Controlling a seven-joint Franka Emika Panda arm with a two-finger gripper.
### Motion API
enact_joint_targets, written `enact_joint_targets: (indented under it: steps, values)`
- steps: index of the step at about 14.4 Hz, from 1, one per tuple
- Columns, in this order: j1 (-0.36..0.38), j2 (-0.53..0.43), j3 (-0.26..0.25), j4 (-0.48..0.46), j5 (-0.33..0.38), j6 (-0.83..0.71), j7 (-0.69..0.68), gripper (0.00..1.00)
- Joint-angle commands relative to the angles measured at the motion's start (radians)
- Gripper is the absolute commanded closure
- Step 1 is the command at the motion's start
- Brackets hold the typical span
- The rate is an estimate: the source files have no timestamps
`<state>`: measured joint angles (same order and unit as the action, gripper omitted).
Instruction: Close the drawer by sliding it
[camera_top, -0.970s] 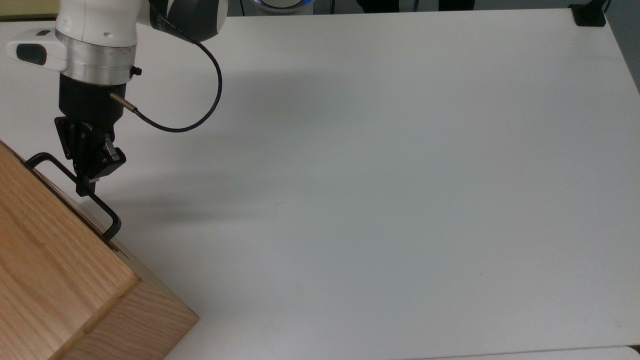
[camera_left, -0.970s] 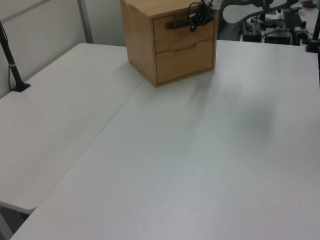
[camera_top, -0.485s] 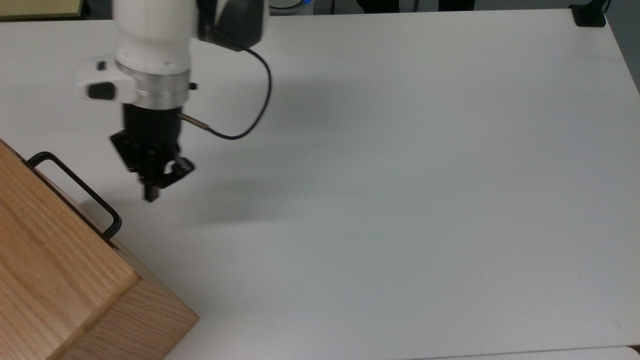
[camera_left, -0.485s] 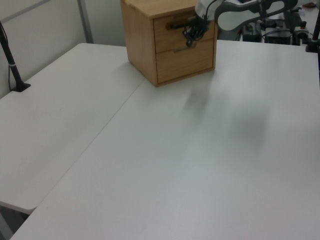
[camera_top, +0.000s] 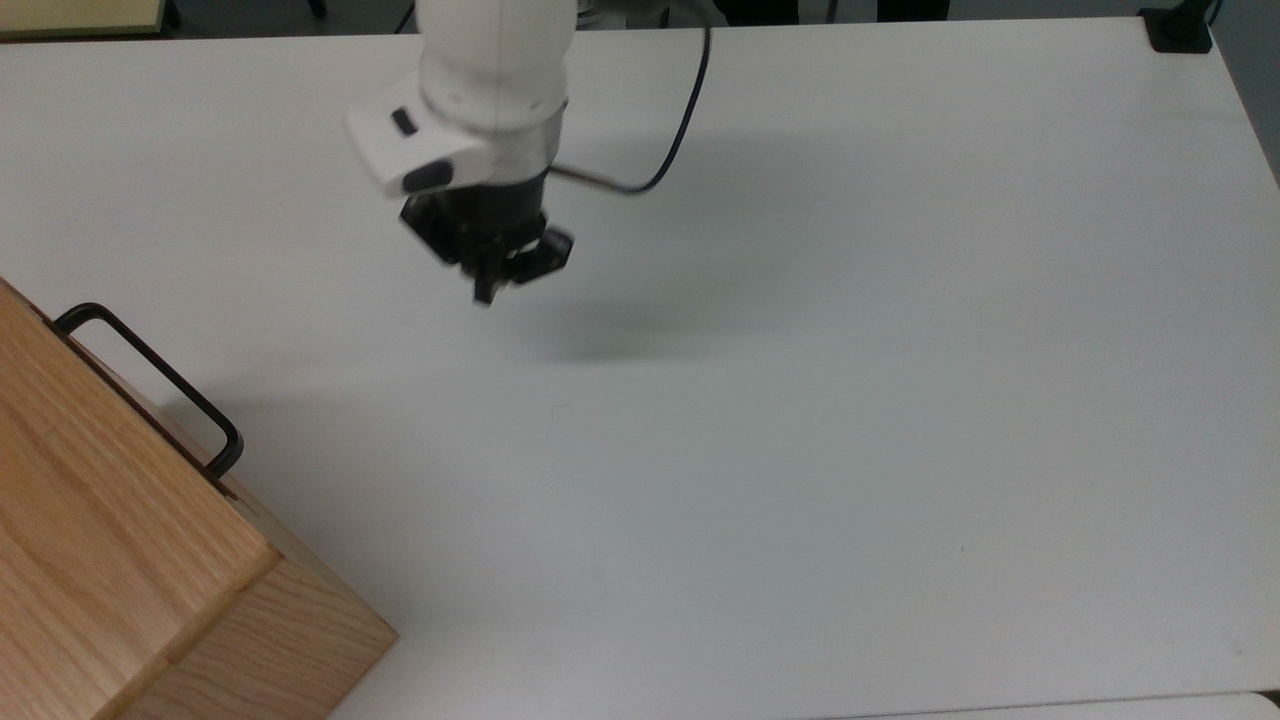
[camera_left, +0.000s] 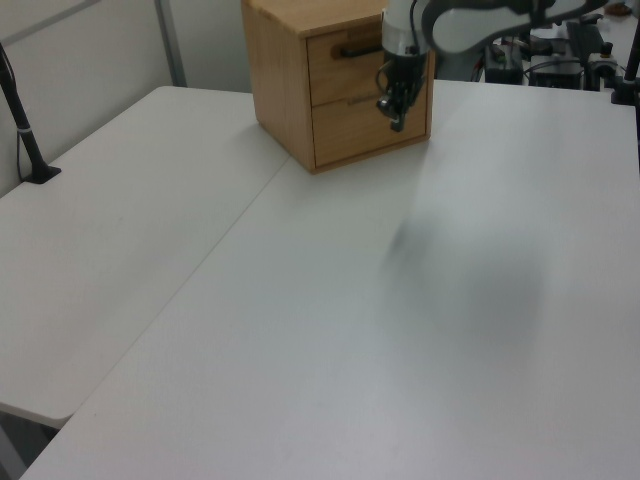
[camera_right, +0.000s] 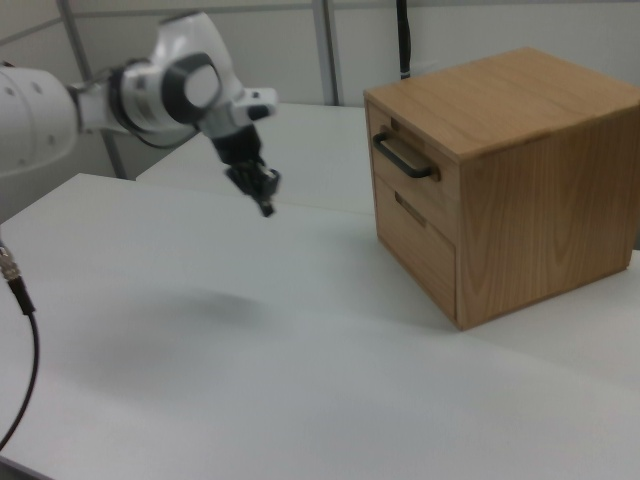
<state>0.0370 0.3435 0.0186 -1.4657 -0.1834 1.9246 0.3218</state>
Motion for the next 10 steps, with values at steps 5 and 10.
enact_joint_targets:
  steps: [5, 10]
  values:
    - [0.047, -0.253, -0.008, -0.125, 0.113, -0.299, -0.134, 1.0]
    - [0.047, -0.4, -0.022, -0.228, 0.116, -0.329, -0.26, 0.94]
